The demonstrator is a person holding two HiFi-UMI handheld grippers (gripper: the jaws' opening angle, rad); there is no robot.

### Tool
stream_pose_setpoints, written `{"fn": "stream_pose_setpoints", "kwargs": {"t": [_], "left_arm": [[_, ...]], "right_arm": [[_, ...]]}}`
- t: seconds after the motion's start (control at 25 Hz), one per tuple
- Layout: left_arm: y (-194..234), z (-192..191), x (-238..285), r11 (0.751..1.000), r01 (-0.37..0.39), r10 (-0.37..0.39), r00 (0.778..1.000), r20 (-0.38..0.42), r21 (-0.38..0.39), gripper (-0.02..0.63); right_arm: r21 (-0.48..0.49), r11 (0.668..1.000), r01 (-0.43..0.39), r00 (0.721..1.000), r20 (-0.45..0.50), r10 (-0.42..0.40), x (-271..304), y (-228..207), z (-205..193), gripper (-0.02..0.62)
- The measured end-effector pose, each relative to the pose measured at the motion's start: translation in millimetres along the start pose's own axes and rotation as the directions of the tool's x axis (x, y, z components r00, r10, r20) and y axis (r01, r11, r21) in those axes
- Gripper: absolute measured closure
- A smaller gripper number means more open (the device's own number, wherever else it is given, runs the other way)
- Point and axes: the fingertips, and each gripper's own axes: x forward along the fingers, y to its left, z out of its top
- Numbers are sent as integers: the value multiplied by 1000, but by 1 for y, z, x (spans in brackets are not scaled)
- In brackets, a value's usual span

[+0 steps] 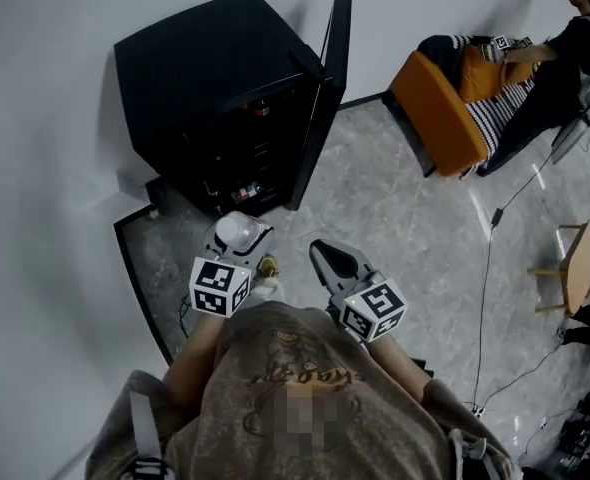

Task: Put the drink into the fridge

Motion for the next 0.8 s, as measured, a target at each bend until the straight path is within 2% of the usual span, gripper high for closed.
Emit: {"fn": "stream_pose_setpoints", "kwargs": {"t": [0.24,0.6,0.8], "left_arm": [[23,4,22,1000,-23,23,1000,-8,-4,306],[67,3,59,994,-101,101,995,-6,44,307],[90,0,81,992,-125,125,992,-11,30,305]], "right_arm": [[1,1000,-16,1000,-13,16,25,-12,6,569],[-17,999,-43,999,-28,42,60,-24,13,569],[-30,998,-48,999,-28,47,73,-33,19,569]]}}
